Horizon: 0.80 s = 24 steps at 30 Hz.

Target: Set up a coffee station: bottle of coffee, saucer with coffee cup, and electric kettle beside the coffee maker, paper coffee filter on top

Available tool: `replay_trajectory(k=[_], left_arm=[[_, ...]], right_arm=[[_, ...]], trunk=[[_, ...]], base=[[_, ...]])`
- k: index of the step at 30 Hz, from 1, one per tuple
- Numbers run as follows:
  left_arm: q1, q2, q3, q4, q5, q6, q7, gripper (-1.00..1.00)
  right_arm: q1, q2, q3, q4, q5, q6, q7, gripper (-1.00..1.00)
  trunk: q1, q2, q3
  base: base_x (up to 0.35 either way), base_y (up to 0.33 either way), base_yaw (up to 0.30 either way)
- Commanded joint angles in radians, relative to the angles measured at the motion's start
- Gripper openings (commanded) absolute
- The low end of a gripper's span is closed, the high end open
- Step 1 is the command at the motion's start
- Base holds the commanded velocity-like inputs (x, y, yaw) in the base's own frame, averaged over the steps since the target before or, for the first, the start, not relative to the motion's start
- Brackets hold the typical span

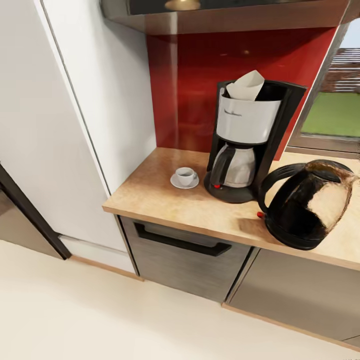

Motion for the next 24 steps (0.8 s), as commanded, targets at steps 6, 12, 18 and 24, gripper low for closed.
replay_trajectory(k=[6, 12, 18, 24], left_arm=[[-0.001, 0.0, 0.002, 0.002, 0.005, 0.0, -0.006, 1.0], [-0.001, 0.0, 0.002, 0.002, 0.005, 0.0, -0.006, 1.0], [-0.001, 0.0, 0.002, 0.003, 0.005, 0.0, -0.006, 1.0], [-0.001, 0.0, 0.002, 0.003, 0.005, 0.0, -0.006, 1.0]], right_arm=[[0.0, -0.001, 0.008, 0.002, -0.005, -0.007, 0.002, 1.0], [-0.001, 0.0, 0.008, 0.002, -0.004, -0.007, 0.001, 1.0], [0.0, 0.0, 0.009, 0.002, -0.003, -0.007, 0.001, 1.0], [-0.001, 0.001, 0.009, 0.002, -0.003, -0.007, 0.0, 1.0]], trunk=[[0.0, 0.0, 0.002], [0.0, 0.0, 0.005], [0.0, 0.0, 0.006], [0.0, 0.0, 0.007]], base=[[0.109, 0.169, -0.237], [0.118, 0.065, -0.223], [0.256, 0.088, -0.205], [0.05, 0.012, -0.274]])
